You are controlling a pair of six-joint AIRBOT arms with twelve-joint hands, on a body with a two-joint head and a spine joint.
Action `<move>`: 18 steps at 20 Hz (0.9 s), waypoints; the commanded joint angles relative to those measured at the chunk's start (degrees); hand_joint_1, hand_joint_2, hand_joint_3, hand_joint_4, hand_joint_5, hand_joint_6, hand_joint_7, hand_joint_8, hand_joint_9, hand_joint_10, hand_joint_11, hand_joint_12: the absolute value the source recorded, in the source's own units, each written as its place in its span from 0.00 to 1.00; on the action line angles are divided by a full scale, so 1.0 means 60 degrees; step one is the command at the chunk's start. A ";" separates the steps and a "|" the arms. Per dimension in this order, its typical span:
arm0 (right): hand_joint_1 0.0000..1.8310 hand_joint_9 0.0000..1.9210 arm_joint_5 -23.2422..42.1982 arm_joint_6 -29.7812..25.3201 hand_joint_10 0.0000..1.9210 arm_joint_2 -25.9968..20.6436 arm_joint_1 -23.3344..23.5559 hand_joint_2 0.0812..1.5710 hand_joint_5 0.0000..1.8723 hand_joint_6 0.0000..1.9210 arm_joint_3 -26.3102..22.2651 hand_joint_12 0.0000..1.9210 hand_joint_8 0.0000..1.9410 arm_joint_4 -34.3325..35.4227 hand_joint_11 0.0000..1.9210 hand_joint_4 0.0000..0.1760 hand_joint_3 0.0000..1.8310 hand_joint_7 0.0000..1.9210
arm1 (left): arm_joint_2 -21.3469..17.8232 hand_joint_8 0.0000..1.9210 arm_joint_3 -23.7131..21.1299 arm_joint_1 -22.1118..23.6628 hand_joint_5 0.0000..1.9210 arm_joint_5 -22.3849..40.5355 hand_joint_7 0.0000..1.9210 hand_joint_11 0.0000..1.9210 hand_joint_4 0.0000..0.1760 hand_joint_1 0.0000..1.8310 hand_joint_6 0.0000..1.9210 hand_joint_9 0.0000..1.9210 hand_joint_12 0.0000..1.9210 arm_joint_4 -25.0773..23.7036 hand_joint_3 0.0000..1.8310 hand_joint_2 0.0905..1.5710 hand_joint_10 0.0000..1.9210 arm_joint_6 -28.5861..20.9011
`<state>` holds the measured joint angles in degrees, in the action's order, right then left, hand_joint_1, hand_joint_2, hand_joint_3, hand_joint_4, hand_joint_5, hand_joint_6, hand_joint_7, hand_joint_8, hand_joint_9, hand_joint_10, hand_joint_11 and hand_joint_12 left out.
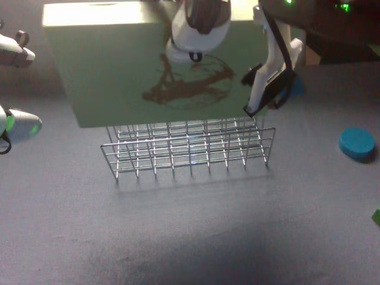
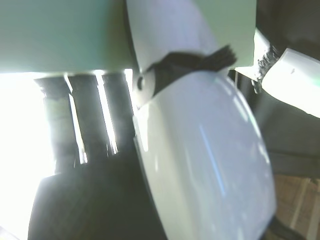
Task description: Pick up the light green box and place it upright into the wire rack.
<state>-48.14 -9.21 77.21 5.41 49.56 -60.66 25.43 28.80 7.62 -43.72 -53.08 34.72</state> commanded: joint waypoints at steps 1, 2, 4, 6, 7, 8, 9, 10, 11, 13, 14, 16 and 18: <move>0.66 0.44 0.0297 -0.0130 0.57 0.0072 0.0072 0.71 0.49 0.51 0.0002 0.77 0.58 -0.0879 0.37 0.00 0.00 0.51 | -0.0014 0.00 0.0006 0.0128 0.17 0.0515 0.18 0.00 0.39 0.06 0.00 0.17 0.42 -0.0653 0.00 0.75 0.00 0.0021; 0.73 0.44 0.0184 -0.0241 0.69 0.0106 0.0037 0.71 0.48 0.50 0.0002 0.77 0.54 -0.1031 0.37 0.00 0.00 0.51 | -0.0012 0.00 0.0007 0.0139 0.17 0.0515 0.18 0.00 0.39 0.06 0.00 0.17 0.42 -0.0653 0.00 0.75 0.00 0.0016; 0.74 0.44 0.0083 -0.0384 0.72 0.0136 -0.0005 0.71 0.48 0.50 0.0003 0.78 0.53 -0.1099 0.38 0.00 0.00 0.51 | -0.0012 0.00 0.0012 0.0158 0.17 0.0515 0.18 0.00 0.39 0.06 0.00 0.17 0.42 -0.0653 0.00 0.75 0.00 0.0015; 0.67 0.47 0.0053 -0.0446 0.57 0.0199 -0.0108 0.70 0.51 0.46 0.0011 0.77 0.57 -0.1208 0.40 0.00 0.00 0.53 | -0.0011 0.00 0.0011 0.0159 0.17 0.0514 0.18 0.00 0.39 0.06 0.00 0.17 0.42 -0.0653 0.00 0.75 0.00 0.0011; 0.67 0.47 0.0038 -0.0487 0.57 0.0218 -0.0147 0.69 0.51 0.46 0.0029 0.77 0.57 -0.1296 0.40 0.00 0.00 0.53 | -0.0011 0.00 0.0012 0.0158 0.17 0.0514 0.18 0.00 0.39 0.06 0.00 0.17 0.42 -0.0653 0.00 0.75 0.00 0.0011; 0.67 0.46 0.0036 -0.0519 0.57 0.0243 -0.0188 0.69 0.51 0.46 0.0069 0.77 0.57 -0.1326 0.40 0.00 0.00 0.53 | -0.0011 0.00 0.0016 0.0158 0.17 0.0514 0.18 0.00 0.39 0.06 0.00 0.17 0.42 -0.0653 0.00 0.75 0.00 0.0011; 0.67 0.46 0.0023 -0.0574 0.57 0.0272 -0.0238 0.69 0.51 0.46 0.0109 0.77 0.57 -0.1327 0.40 0.00 0.00 0.53 | -0.0011 0.00 0.0021 0.0158 0.17 0.0514 0.18 0.00 0.39 0.06 0.00 0.17 0.42 -0.0653 0.00 0.75 0.00 0.0011; 0.67 0.46 0.0016 -0.0619 0.56 0.0299 -0.0278 0.70 0.52 0.47 0.0154 0.77 0.57 -0.1331 0.39 0.00 0.00 0.52 | -0.0011 0.00 0.0022 0.0158 0.17 0.0489 0.18 0.00 0.39 0.06 0.00 0.17 0.42 -0.0652 0.00 0.75 0.00 0.0009; 0.67 0.46 0.0017 -0.0642 0.56 0.0336 -0.0319 0.70 0.52 0.47 0.0217 0.77 0.57 -0.1332 0.39 0.00 0.00 0.52 | -0.0011 0.00 0.0020 0.0156 0.17 0.0457 0.18 0.00 0.39 0.06 0.00 0.17 0.42 -0.0652 0.00 0.75 0.00 0.0000; 0.67 0.46 0.0033 -0.0686 0.56 0.0420 -0.0418 0.70 0.52 0.47 0.0399 0.77 0.57 -0.1333 0.39 0.00 0.00 0.52 | -0.0012 0.00 -0.0004 0.0142 0.17 0.0457 0.18 0.00 0.39 0.06 0.00 0.17 0.42 -0.0651 0.00 0.75 0.00 -0.0004; 0.73 0.44 0.0049 -0.0702 0.69 0.0460 -0.0480 0.71 0.48 0.49 0.0485 0.77 0.55 -0.1334 0.38 0.00 0.00 0.51 | -0.0012 0.00 -0.0019 0.0140 0.18 0.0460 0.19 0.00 0.39 0.06 0.00 0.17 0.41 -0.0651 0.00 0.75 0.00 -0.0003; 0.74 0.43 0.0072 -0.0715 0.73 0.0557 -0.0647 0.71 0.47 0.50 0.0681 0.77 0.55 -0.1336 0.37 0.00 0.00 0.50 | -0.0012 0.00 -0.0033 0.0140 0.17 0.0533 0.19 0.00 0.39 0.06 0.00 0.17 0.41 -0.0651 0.00 0.75 0.00 -0.0066; 0.68 0.43 0.0096 -0.0726 0.63 0.0634 -0.0820 0.71 0.48 0.51 0.0874 0.78 0.57 -0.1337 0.36 0.00 0.00 0.52 | -0.0013 0.00 -0.0042 0.0126 0.17 0.0533 0.19 0.00 0.39 0.06 0.00 0.17 0.41 -0.0649 0.00 0.75 0.00 -0.0213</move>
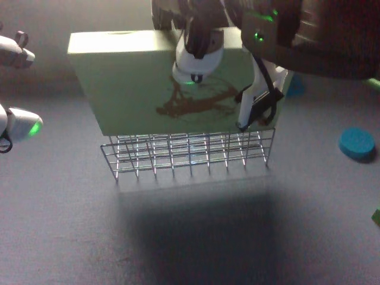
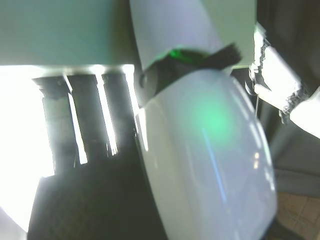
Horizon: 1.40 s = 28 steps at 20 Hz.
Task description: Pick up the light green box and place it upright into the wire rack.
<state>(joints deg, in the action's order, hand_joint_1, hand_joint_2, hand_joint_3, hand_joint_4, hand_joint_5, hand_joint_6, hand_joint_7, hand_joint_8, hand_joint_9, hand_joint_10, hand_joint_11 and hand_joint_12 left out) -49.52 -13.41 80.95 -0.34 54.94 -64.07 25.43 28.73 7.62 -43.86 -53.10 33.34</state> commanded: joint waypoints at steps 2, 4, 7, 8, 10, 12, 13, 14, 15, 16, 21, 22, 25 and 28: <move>0.67 0.44 0.0426 -0.0067 0.59 0.0073 -0.0035 0.71 0.48 0.51 0.0136 0.78 0.57 -0.0770 0.36 0.00 0.00 0.52 | -0.0018 0.00 -0.0096 0.0067 0.16 0.0558 0.20 0.00 0.39 0.06 0.00 0.18 0.42 -0.0638 0.00 0.75 0.00 -0.0021; 0.67 0.45 0.0545 -0.0118 0.58 0.0127 -0.0186 0.71 0.48 0.52 0.0247 0.78 0.57 -0.0770 0.36 0.00 0.00 0.52 | -0.0019 0.00 -0.0142 0.0063 0.16 0.0557 0.20 0.00 0.39 0.06 0.00 0.18 0.43 -0.0592 0.00 0.75 0.00 -0.0021; 0.67 0.44 0.0770 -0.0364 0.59 0.0285 -0.0556 0.71 0.48 0.51 0.0555 0.78 0.59 -0.0901 0.37 0.00 0.00 0.51 | -0.0015 0.00 -0.0212 -0.0002 0.16 0.0556 0.20 0.00 0.39 0.06 0.00 0.17 0.41 -0.0507 0.00 0.75 0.00 -0.0085; 0.67 0.44 0.0780 -0.0401 0.59 0.0299 -0.0602 0.71 0.48 0.51 0.0576 0.78 0.59 -0.0963 0.37 0.00 0.00 0.51 | -0.0015 0.00 -0.0213 -0.0014 0.16 0.0556 0.20 0.00 0.39 0.06 0.00 0.17 0.41 -0.0507 0.00 0.75 0.00 -0.0109; 0.67 0.44 0.0837 -0.0551 0.57 0.0349 -0.0756 0.71 0.48 0.52 0.0621 0.78 0.59 -0.1254 0.37 0.00 0.00 0.51 | -0.0014 0.00 -0.0212 -0.0028 0.16 0.0589 0.20 0.00 0.40 0.06 0.00 0.17 0.42 -0.0507 0.00 0.75 0.00 -0.0139; 0.67 0.44 0.0964 -0.0623 0.57 0.0384 -0.0884 0.71 0.49 0.51 0.0654 0.77 0.59 -0.1344 0.37 0.00 0.00 0.51 | -0.0009 0.00 -0.0212 -0.0028 0.16 0.0620 0.20 0.00 0.39 0.06 0.00 0.17 0.42 -0.0507 0.00 0.75 0.00 -0.0143; 0.67 0.44 0.1010 -0.0644 0.57 0.0401 -0.0944 0.71 0.49 0.51 0.0670 0.77 0.59 -0.1390 0.37 0.00 0.00 0.51 | -0.0008 0.00 -0.0221 -0.0028 0.16 0.0621 0.20 0.00 0.39 0.06 0.00 0.17 0.42 -0.0507 0.00 0.75 0.00 -0.0159; 0.67 0.44 0.1017 -0.0654 0.57 0.0425 -0.1005 0.71 0.49 0.50 0.0691 0.77 0.59 -0.1434 0.37 0.00 0.00 0.51 | -0.0008 0.00 -0.0227 -0.0028 0.16 0.0621 0.20 0.00 0.39 0.06 0.00 0.17 0.42 -0.0507 0.00 0.75 0.00 -0.0198; 0.67 0.44 0.1050 -0.0699 0.57 0.0448 -0.1061 0.70 0.50 0.49 0.0726 0.77 0.59 -0.1488 0.38 0.00 0.00 0.51 | -0.0007 0.00 -0.0237 -0.0028 0.16 0.0621 0.20 0.00 0.39 0.06 0.00 0.17 0.42 -0.0507 0.00 0.75 0.00 -0.0211; 0.67 0.44 0.1074 -0.0764 0.57 0.0462 -0.1120 0.70 0.50 0.49 0.0762 0.77 0.59 -0.1521 0.38 0.00 0.00 0.52 | 0.0000 0.00 -0.0245 -0.0028 0.16 0.0621 0.20 0.00 0.39 0.06 0.00 0.17 0.42 -0.0507 0.00 0.75 0.00 -0.0239; 0.67 0.44 0.1376 -0.1001 0.56 0.0525 -0.1413 0.71 0.47 0.53 0.1012 0.78 0.59 -0.1631 0.37 0.00 0.00 0.52 | 0.0151 0.00 -0.0252 -0.0029 0.17 0.0619 0.19 0.00 0.39 0.06 0.00 0.18 0.42 -0.0508 0.00 0.75 0.00 -0.0336; 0.67 0.44 0.1395 -0.1013 0.56 0.0535 -0.1478 0.71 0.47 0.53 0.1053 0.78 0.59 -0.1664 0.37 0.00 0.00 0.52 | 0.0217 0.00 -0.0254 -0.0029 0.17 0.0619 0.19 0.00 0.39 0.06 0.00 0.18 0.42 -0.0508 0.00 0.75 0.00 -0.0342; 0.67 0.44 0.1439 -0.1046 0.56 0.0556 -0.1604 0.71 0.47 0.53 0.1078 0.78 0.59 -0.1833 0.37 0.00 0.00 0.52 | 0.0334 0.00 -0.0316 -0.0048 0.16 0.0529 0.19 0.00 0.39 0.06 0.00 0.17 0.42 -0.0508 0.00 0.75 0.00 -0.0406; 0.66 0.44 0.1440 -0.1055 0.56 0.0561 -0.1633 0.72 0.47 0.53 0.1079 0.78 0.60 -0.1918 0.37 0.00 0.00 0.50 | 0.0410 0.00 -0.0357 -0.0090 0.16 0.0520 0.19 0.00 0.39 0.06 0.00 0.18 0.42 -0.0509 0.00 0.75 0.00 -0.0467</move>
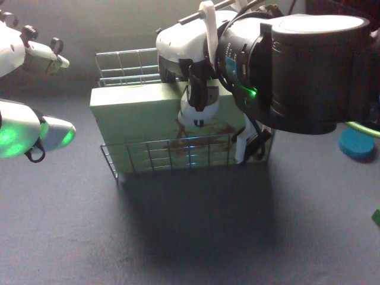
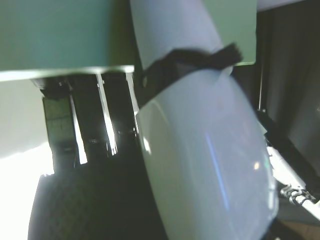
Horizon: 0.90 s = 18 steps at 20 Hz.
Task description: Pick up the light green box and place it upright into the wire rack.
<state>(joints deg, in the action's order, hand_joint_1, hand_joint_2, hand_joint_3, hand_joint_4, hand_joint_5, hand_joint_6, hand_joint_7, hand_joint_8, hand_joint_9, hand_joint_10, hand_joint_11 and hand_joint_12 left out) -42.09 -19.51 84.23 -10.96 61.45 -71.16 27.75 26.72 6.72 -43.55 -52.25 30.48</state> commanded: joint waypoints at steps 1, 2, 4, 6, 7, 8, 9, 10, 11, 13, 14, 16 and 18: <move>0.66 0.45 0.0203 -0.0049 0.57 0.0014 0.0142 0.72 0.47 0.53 -0.0007 0.78 0.60 -0.0763 0.38 0.00 0.00 0.50 | 0.0075 0.00 -0.0034 0.0056 0.16 0.0475 0.19 0.00 0.39 0.06 0.00 0.18 0.42 -0.0651 0.00 0.75 0.00 0.0010; 0.73 0.44 0.0203 -0.0057 0.70 0.0014 0.0143 0.72 0.46 0.52 -0.0007 0.78 0.57 -0.0785 0.38 0.00 0.00 0.49 | 0.0106 0.00 -0.0041 0.0055 0.16 0.0476 0.19 0.00 0.39 0.06 0.00 0.18 0.42 -0.0651 0.00 0.75 0.00 0.0008; 0.74 0.42 0.0216 -0.0060 0.75 0.0014 0.0140 0.73 0.42 0.56 -0.0008 0.78 0.58 -0.0798 0.36 0.00 0.00 0.48 | 0.0205 0.00 -0.0055 0.0033 0.16 0.0476 0.19 0.00 0.39 0.06 0.00 0.17 0.42 -0.0651 0.00 0.75 0.00 -0.0059; 0.74 0.40 0.0238 -0.0060 0.77 0.0014 0.0124 0.74 0.40 0.59 -0.0011 0.79 0.59 -0.0800 0.34 0.00 0.00 0.48 | 0.0318 0.00 -0.0077 -0.0012 0.16 0.0475 0.19 0.00 0.39 0.06 0.00 0.17 0.42 -0.0653 0.00 0.75 0.00 -0.0145; 0.67 0.32 0.0238 -0.0060 0.60 0.0014 0.0119 0.76 0.38 0.65 -0.0011 0.80 0.65 -0.0800 0.30 0.00 0.00 0.46 | 0.0365 0.00 -0.0088 -0.0050 0.16 0.0475 0.19 0.00 0.39 0.06 0.00 0.17 0.42 -0.0653 0.00 0.75 0.00 -0.0177; 0.71 0.29 0.0238 -0.0060 0.51 0.0013 0.0116 0.75 0.33 0.36 -0.0011 0.81 0.66 -0.0800 0.26 0.00 0.00 0.43 | 0.0412 0.00 -0.0100 -0.0089 0.16 0.0475 0.19 0.00 0.39 0.06 0.00 0.17 0.42 -0.0655 0.00 0.75 0.00 -0.0218; 0.61 0.27 0.0238 -0.0060 0.43 0.0011 0.0110 0.71 0.33 0.21 -0.0012 0.80 0.35 -0.0800 0.24 0.00 0.00 0.35 | 0.0454 0.00 -0.0119 -0.0134 0.16 0.0475 0.19 0.00 0.39 0.06 0.00 0.17 0.42 -0.0668 0.00 0.75 0.00 -0.0279; 0.56 0.26 0.0238 -0.0060 0.36 0.0010 0.0104 0.69 0.34 0.09 -0.0015 0.78 0.16 -0.0800 0.22 0.00 0.00 0.34 | 0.0483 0.00 -0.0128 -0.0168 0.16 0.0476 0.19 0.00 0.39 0.06 0.00 0.17 0.42 -0.0715 0.00 0.75 0.00 -0.0391; 0.54 0.24 0.0239 -0.0059 0.30 0.0008 0.0098 0.68 0.32 0.04 -0.0023 0.76 0.07 -0.0800 0.17 0.00 0.00 0.32 | 0.0517 0.00 -0.0138 -0.0198 0.16 0.0475 0.19 0.00 0.39 0.06 0.00 0.17 0.42 -0.0768 0.00 0.75 0.00 -0.0453; 0.50 0.24 0.0237 -0.0015 0.16 -0.0023 0.0092 0.66 0.28 0.00 -0.0070 0.71 0.01 -0.0800 0.12 0.00 0.00 0.29 | 0.0574 0.00 -0.0158 -0.0280 0.16 0.0475 0.19 0.00 0.39 0.06 0.00 0.17 0.42 -0.1050 0.00 0.75 0.00 -0.0848; 0.48 0.24 0.0232 0.0017 0.10 -0.0057 0.0096 0.64 0.26 0.00 -0.0109 0.70 0.00 -0.0800 0.10 0.00 0.00 0.28 | 0.0605 0.00 -0.0159 -0.0297 0.16 0.0452 0.19 0.00 0.39 0.06 0.00 0.17 0.42 -0.1060 0.00 0.75 0.00 -0.0879; 0.46 0.23 0.0239 0.0093 0.04 -0.0289 0.0193 0.63 0.25 0.00 -0.0375 0.65 0.00 -0.0801 0.08 0.00 0.00 0.27 | 0.0696 0.00 -0.0151 -0.0334 0.16 0.0413 0.19 0.00 0.39 0.06 0.00 0.17 0.42 -0.1061 0.00 0.75 0.00 -0.0939; 0.45 0.24 0.0244 0.0115 0.03 -0.0766 0.0438 0.63 0.25 0.00 -0.0874 0.65 0.00 -0.0806 0.07 0.00 0.00 0.26 | 0.0856 0.00 -0.0124 -0.0405 0.16 0.0393 0.19 0.00 0.39 0.06 0.00 0.17 0.43 -0.1061 0.00 0.75 0.00 -0.0954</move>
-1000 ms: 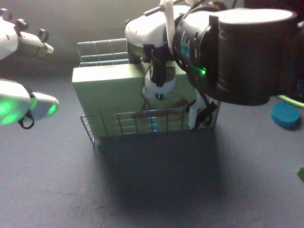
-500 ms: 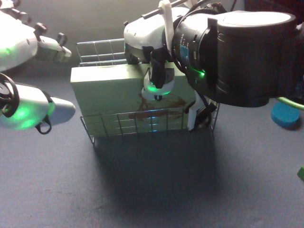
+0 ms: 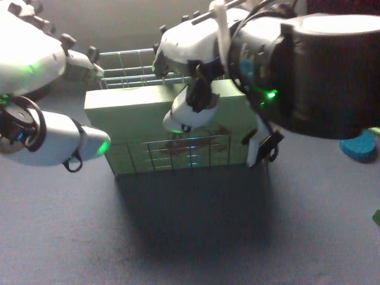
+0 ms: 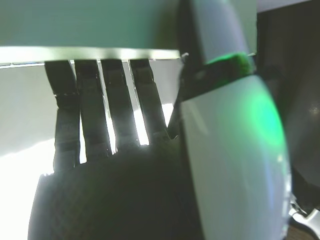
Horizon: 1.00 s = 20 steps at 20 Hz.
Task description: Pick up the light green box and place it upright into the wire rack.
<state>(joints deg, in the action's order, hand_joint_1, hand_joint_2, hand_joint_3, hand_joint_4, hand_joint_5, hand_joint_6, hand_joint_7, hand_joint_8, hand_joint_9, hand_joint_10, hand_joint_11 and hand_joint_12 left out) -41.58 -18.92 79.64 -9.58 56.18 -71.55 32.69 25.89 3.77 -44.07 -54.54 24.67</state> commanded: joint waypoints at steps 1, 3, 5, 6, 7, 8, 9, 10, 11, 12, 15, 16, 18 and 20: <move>0.45 0.23 0.0155 0.0016 0.02 -0.0149 0.0303 0.63 0.25 0.00 -0.0141 0.65 0.00 -0.0741 0.06 0.00 0.00 0.26 | 0.0075 0.00 0.0023 0.0065 0.16 0.0468 0.19 0.00 0.39 0.06 0.00 0.17 0.43 -0.0678 0.00 0.75 0.00 -0.0008; 0.44 0.23 0.0217 0.0020 0.02 -0.0752 0.0600 0.63 0.26 0.00 -0.0748 0.64 0.00 -0.0827 0.06 0.00 0.00 0.26 | 0.0237 0.00 0.0063 -0.0015 0.16 0.0452 0.19 0.00 0.39 0.06 0.00 0.17 0.43 -0.0681 0.00 0.75 0.00 -0.0072; 0.44 0.23 0.0382 0.0003 0.02 -0.1593 0.0850 0.63 0.26 0.00 -0.1606 0.64 0.00 -0.1383 0.06 0.00 0.00 0.26 | 0.0397 0.00 0.0089 -0.0059 0.16 0.0408 0.19 0.00 0.39 0.06 0.00 0.17 0.43 -0.0826 0.00 0.75 0.00 -0.0241; 0.44 0.23 0.0377 -0.0021 0.02 -0.1866 0.0868 0.63 0.26 0.00 -0.1883 0.64 0.00 -0.1588 0.06 0.00 0.00 0.26 | 0.0413 0.00 0.0087 -0.0063 0.16 0.0380 0.19 0.00 0.39 0.06 0.00 0.17 0.43 -0.0843 0.00 0.75 0.00 -0.0289; 0.44 0.24 0.0398 -0.0042 0.02 -0.2391 0.0875 0.63 0.26 0.00 -0.2397 0.64 0.00 -0.1933 0.06 0.00 0.00 0.26 | 0.0423 0.00 0.0075 -0.0064 0.16 0.0352 0.19 0.00 0.39 0.06 0.00 0.17 0.42 -0.0844 0.00 0.75 0.00 -0.0349; 0.44 0.24 0.0590 -0.0052 0.02 -0.2799 0.0867 0.63 0.27 0.01 -0.2735 0.65 0.00 -0.2021 0.07 0.00 0.00 0.26 | 0.0438 0.00 0.0068 -0.0064 0.16 0.0334 0.18 0.00 0.39 0.06 0.00 0.17 0.42 -0.0844 0.00 0.75 0.00 -0.0362; 0.43 0.24 0.0871 -0.0057 0.02 -0.3276 0.0867 0.64 0.26 0.00 -0.3059 0.65 0.00 -0.2018 0.07 0.00 0.00 0.26 | 0.0474 0.00 0.0067 -0.0063 0.16 0.0307 0.19 0.00 0.39 0.06 0.00 0.18 0.42 -0.0848 0.00 0.75 0.00 -0.0363; 0.42 0.24 0.1226 -0.0055 0.02 -0.3707 0.0883 0.64 0.26 0.00 -0.3367 0.65 0.00 -0.2017 0.07 0.00 0.00 0.26 | 0.0520 0.00 0.0067 -0.0054 0.16 0.0269 0.19 0.00 0.39 0.06 0.00 0.18 0.42 -0.0858 0.00 0.75 0.00 -0.0371; 0.42 0.24 0.1629 -0.0048 0.02 -0.4223 0.0922 0.64 0.27 0.00 -0.3657 0.65 0.00 -0.2015 0.06 0.00 0.00 0.27 | 0.0565 0.00 0.0059 -0.0042 0.16 0.0255 0.19 0.00 0.39 0.06 0.00 0.18 0.42 -0.0874 0.00 0.75 0.00 -0.0433; 0.42 0.24 0.1792 -0.0047 0.01 -0.4472 0.0936 0.64 0.27 0.00 -0.3780 0.65 0.00 -0.2011 0.07 0.00 0.00 0.27 | 0.0600 0.00 0.0051 -0.0030 0.16 0.0239 0.19 0.00 0.40 0.05 0.00 0.17 0.42 -0.0892 0.00 0.76 0.00 -0.0458; 0.36 0.29 0.2216 -0.0037 0.03 -0.5351 0.0788 0.68 0.30 0.01 -0.4153 0.66 0.01 -0.1958 0.13 0.00 0.00 0.31 | 0.0692 0.00 0.0021 -0.0017 0.17 0.0162 0.21 0.00 0.40 0.05 0.00 0.19 0.46 -0.0902 0.00 0.76 0.00 -0.0459; 0.34 0.36 0.2365 -0.0035 0.07 -0.5525 0.0624 0.70 0.33 0.02 -0.4204 0.72 0.02 -0.1837 0.18 0.00 0.00 0.36 | 0.0692 0.00 0.0011 -0.0017 0.19 0.0157 0.23 0.01 0.40 0.05 0.00 0.21 0.50 -0.0902 0.00 0.76 0.00 -0.0459; 0.33 0.33 0.2444 -0.0006 0.78 -0.5544 0.0389 0.73 0.38 0.36 -0.4210 0.99 0.45 -0.1636 0.32 0.00 0.00 0.43 | 0.0721 0.04 0.0006 -0.0030 0.44 0.0179 0.43 0.14 0.08 0.05 0.06 0.40 0.53 -0.0907 0.00 0.77 0.05 -0.0458; 0.33 0.37 0.2230 -0.0036 0.88 -0.5393 0.0294 0.75 0.32 0.64 -0.4213 1.00 0.62 -0.1594 0.41 0.00 0.00 0.41 | 0.0738 0.19 -0.0002 -0.0060 0.42 0.0186 0.42 0.22 0.00 0.06 0.29 0.39 0.58 -0.0909 0.00 0.77 0.26 -0.0459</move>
<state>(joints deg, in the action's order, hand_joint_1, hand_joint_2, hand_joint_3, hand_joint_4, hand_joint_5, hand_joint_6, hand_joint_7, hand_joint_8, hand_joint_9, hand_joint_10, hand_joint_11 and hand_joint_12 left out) -29.34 -18.92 47.68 -8.49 31.16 -78.26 36.99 26.00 2.92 -45.15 -55.79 21.89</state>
